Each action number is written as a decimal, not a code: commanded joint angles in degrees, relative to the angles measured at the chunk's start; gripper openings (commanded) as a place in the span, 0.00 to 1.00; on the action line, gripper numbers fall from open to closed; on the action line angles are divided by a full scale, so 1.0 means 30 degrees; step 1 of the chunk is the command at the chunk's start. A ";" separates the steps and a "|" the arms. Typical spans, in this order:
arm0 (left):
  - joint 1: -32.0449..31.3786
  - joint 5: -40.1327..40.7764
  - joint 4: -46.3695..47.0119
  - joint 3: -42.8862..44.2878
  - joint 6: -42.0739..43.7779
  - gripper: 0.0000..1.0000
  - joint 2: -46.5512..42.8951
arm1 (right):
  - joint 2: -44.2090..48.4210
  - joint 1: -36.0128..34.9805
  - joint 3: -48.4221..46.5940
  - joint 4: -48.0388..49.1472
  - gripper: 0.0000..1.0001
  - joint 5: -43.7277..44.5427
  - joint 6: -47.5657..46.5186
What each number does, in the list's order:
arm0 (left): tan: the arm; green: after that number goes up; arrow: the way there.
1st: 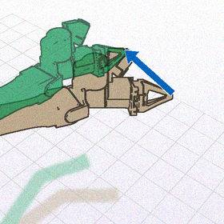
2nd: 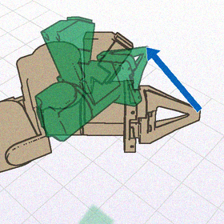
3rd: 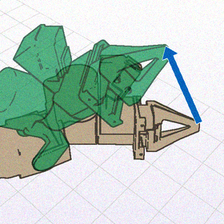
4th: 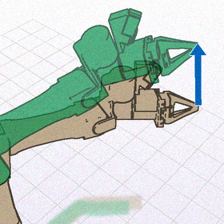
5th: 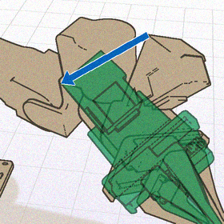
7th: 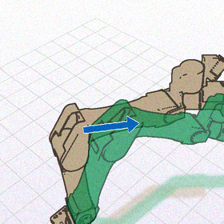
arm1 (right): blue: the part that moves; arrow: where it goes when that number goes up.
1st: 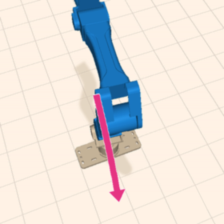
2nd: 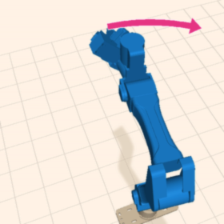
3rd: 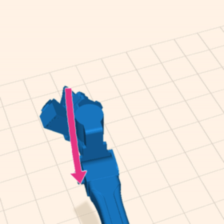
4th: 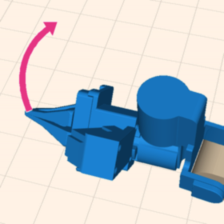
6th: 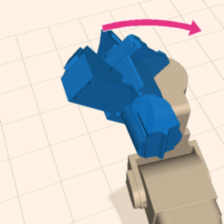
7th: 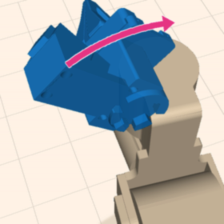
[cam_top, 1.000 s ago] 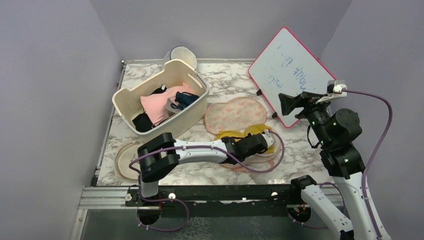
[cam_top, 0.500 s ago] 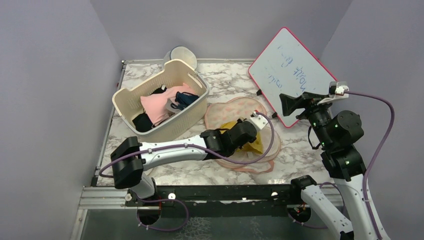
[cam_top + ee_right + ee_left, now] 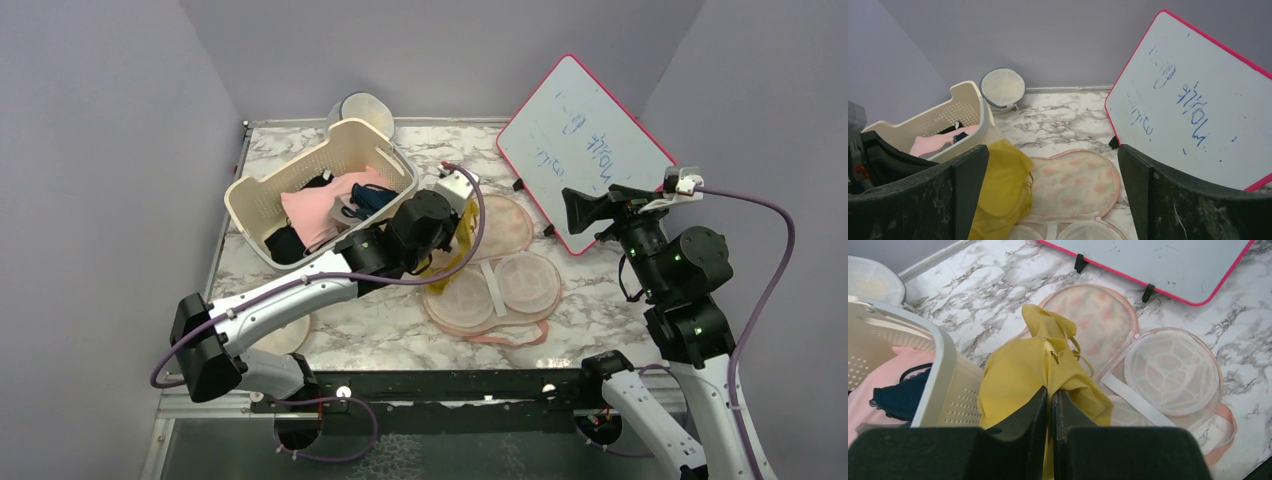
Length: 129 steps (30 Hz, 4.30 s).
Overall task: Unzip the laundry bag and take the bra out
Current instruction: Pick up the bra from the laundry bag, then place the bra in the bin, then close the laundry bag at the center of the board.
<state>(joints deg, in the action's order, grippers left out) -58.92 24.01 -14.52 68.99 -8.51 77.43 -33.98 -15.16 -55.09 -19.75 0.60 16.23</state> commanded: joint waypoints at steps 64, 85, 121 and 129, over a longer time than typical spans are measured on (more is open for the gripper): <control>0.9736 0.4485 -0.2719 0.4241 0.3098 0.35 0.1289 | -0.0415 0.0043 -0.0408 -0.0221 1.00 -0.0326 0.0040; 0.9736 -0.4969 -0.2466 0.3392 0.1175 0.99 -0.1568 | -0.0771 0.0043 -0.0224 -0.0017 1.00 -0.0347 0.0001; 0.4042 -0.5059 -0.5874 1.1230 0.6836 0.99 1.1860 | 0.1467 0.0028 -0.0570 -0.1430 1.00 0.2070 -0.0510; 0.5013 -0.4195 -0.6579 1.3566 0.7688 0.99 1.5311 | 0.1631 0.0043 -0.0462 -0.1555 1.00 0.1817 -0.0634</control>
<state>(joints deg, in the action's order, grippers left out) -45.91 8.58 -32.69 105.56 12.34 120.64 -29.65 -15.16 -55.79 -23.27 5.28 15.11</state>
